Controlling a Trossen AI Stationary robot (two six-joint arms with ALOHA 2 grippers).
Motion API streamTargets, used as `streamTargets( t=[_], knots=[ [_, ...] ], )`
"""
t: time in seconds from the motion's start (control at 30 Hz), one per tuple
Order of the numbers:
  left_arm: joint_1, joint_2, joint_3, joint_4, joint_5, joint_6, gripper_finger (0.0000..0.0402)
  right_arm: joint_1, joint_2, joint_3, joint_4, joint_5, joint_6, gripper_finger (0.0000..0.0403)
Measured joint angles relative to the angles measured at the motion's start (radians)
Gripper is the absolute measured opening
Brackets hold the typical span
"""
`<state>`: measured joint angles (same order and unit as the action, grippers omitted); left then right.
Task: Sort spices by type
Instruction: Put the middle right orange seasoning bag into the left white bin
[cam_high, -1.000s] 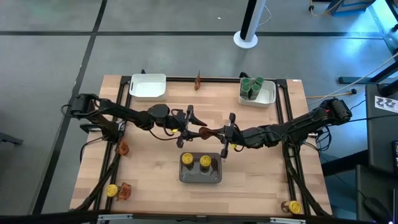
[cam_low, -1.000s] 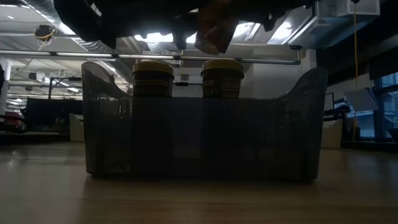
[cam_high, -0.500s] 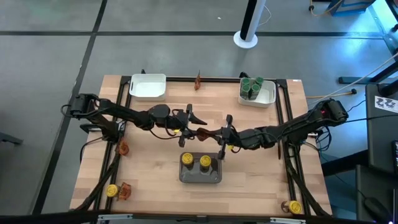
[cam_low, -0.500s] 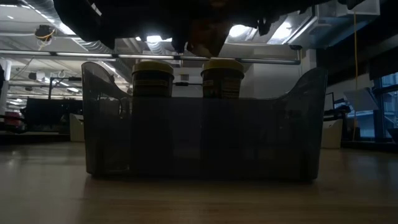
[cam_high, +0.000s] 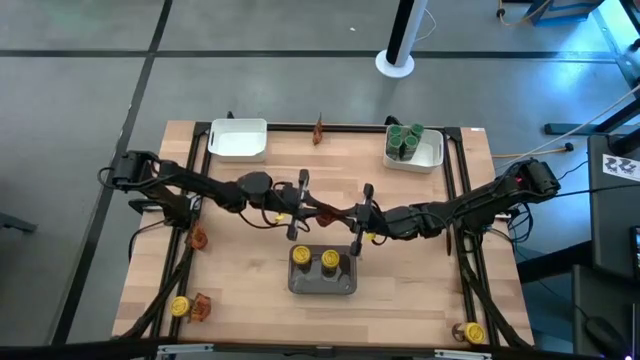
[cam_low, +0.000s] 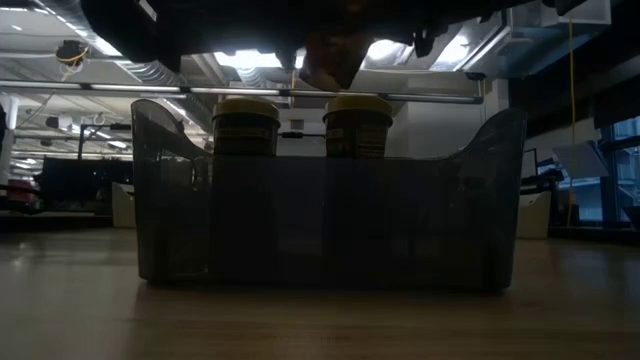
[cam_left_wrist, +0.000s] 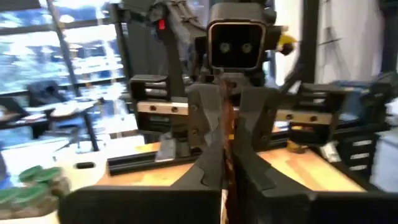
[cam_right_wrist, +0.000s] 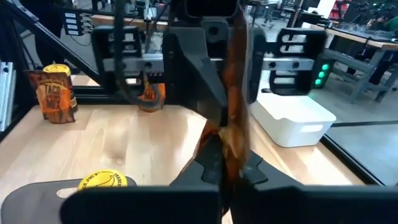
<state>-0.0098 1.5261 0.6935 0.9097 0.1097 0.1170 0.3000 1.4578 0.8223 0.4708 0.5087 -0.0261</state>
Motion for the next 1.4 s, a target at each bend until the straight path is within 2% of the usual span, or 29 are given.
streamTargets(
  t=[0.13,0.27,0.47,0.6,0.73,0.83,1.03,1.4],
  knots=[
    [-0.022,0.0,0.0,-0.006,-0.105,0.049,0.0004,-0.001,0.0,0.0,0.004,0.005,0.008,0.0014],
    [-0.033,0.0,0.0,-0.005,-0.119,0.069,0.0002,-0.005,0.0,0.0,0.006,0.015,0.05,0.0034],
    [-0.032,0.0,0.0,-0.025,-0.179,0.075,0.0,-0.005,-0.006,0.0,-0.008,0.046,0.079,0.0109],
    [-0.032,-0.02,0.0,-0.078,-0.217,0.099,0.0,0.004,-0.072,0.0,-0.131,0.022,0.086,0.0158],
    [-0.03,-0.077,0.0,-0.154,-0.256,0.108,0.0,0.022,-0.169,0.002,-0.312,0.022,0.167,0.0185],
    [-0.028,-0.106,0.0,-0.199,-0.259,0.116,0.0,0.03,-0.203,0.002,-0.383,0.031,0.201,0.0193],
    [0.002,-0.11,0.0,-0.277,-0.257,0.118,0.0,0.027,-0.184,0.002,-0.423,0.031,0.206,0.0195],
    [0.061,-0.11,0.0,-0.603,-0.255,0.048,0.0007,0.027,-0.078,0.002,-0.514,0.024,0.266,0.0195]
  ],
)
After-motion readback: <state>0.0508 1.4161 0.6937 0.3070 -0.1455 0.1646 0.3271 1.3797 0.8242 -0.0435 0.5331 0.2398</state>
